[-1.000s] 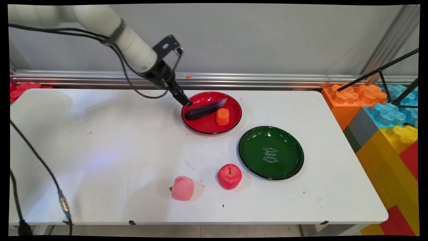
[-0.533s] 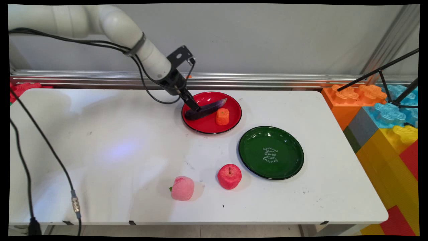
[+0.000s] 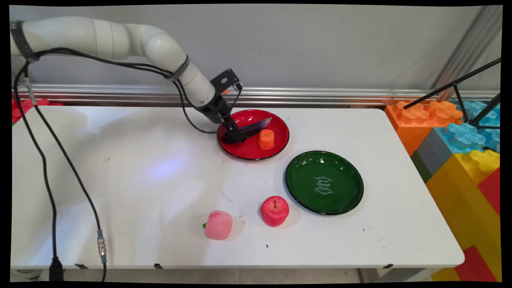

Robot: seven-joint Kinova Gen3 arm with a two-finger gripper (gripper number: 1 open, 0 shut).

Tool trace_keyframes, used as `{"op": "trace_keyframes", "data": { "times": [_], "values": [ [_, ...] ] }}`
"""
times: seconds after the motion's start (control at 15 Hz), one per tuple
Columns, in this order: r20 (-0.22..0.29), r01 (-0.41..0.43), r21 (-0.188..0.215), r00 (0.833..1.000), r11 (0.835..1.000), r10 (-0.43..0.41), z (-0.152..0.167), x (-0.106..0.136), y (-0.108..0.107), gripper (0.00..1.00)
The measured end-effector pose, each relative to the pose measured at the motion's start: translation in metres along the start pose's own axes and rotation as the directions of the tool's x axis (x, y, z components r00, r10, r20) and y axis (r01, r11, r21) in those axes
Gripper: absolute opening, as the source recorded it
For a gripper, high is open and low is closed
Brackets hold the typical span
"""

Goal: Pick up the eggplant from the red plate, then place the picked object on the table

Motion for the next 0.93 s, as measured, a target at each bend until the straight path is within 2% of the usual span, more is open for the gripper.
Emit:
{"op": "trace_keyframes", "data": {
  "times": [0.2,0.27,0.67,0.93],
  "values": [
    [0.001,-0.006,-0.002,1.000,1.000,0.006,0.010,0.001,-0.001,1.00],
    [-0.001,-0.008,-0.002,1.000,1.000,0.008,0.013,0.002,-0.001,0.00],
    [-0.002,-0.016,0.005,1.000,1.000,0.016,0.020,0.005,-0.001,0.00],
    [-0.011,-0.011,0.017,1.000,1.000,0.012,0.013,0.013,0.002,0.00]
  ]
}}
